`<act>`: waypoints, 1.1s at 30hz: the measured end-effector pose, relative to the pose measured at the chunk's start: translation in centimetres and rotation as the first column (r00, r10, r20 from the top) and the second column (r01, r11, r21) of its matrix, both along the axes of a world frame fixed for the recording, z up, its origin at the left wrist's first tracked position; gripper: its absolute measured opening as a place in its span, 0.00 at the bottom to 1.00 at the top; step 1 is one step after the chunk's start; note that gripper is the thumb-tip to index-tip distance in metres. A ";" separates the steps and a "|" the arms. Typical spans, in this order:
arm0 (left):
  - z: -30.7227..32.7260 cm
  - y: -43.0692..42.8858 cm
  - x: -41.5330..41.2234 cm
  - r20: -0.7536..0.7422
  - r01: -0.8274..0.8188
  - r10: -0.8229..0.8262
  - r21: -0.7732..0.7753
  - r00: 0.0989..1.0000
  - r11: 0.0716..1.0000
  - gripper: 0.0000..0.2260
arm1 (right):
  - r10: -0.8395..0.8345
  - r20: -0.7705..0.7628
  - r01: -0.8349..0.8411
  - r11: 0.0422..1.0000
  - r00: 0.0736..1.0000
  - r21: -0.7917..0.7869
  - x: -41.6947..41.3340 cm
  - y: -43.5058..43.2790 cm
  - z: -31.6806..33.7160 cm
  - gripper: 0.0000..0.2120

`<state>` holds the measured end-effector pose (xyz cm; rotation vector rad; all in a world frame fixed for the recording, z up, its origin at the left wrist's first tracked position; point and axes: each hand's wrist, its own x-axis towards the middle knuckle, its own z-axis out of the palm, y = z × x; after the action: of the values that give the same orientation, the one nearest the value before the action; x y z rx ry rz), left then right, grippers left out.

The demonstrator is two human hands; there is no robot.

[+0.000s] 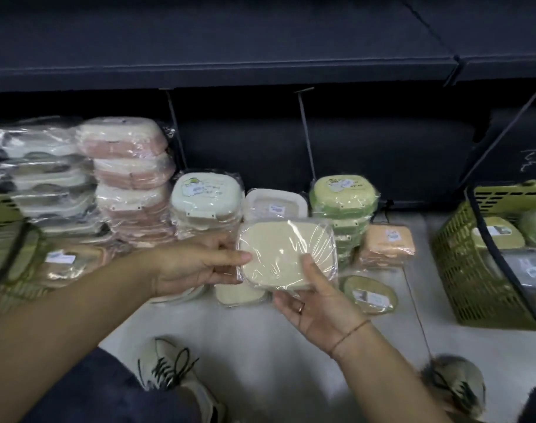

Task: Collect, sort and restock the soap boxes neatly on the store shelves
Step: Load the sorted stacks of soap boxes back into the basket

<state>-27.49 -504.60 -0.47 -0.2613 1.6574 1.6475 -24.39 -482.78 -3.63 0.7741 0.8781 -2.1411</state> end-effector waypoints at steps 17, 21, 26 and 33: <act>-9.6 -11.7 5.3 0.050 0.238 -0.390 -0.859 0.919 0.452 0.37 | -0.063 0.294 -0.045 0.937 0.954 0.347 -0.8 -11.5 -17.7 0.18; -9.9 -12.1 4.8 0.044 0.234 -0.384 -0.854 0.922 0.464 0.38 | -0.095 0.283 -0.040 0.898 0.954 0.438 -2.2 -12.3 -19.3 0.24; -9.8 -11.9 4.2 0.088 0.271 -0.398 -0.861 0.913 0.431 0.38 | -0.123 0.296 -0.020 0.899 0.947 0.437 -2.9 -12.6 -19.6 0.18; -7.8 -9.8 2.7 0.188 0.334 -0.421 -0.892 0.887 0.306 0.36 | 0.183 0.404 -0.333 0.880 0.896 0.339 -1.7 -11.9 -16.3 0.21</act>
<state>-24.79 -514.36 -8.32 -0.2880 2.3343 0.2147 -26.08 -494.66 -19.98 1.1395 1.1615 -1.5264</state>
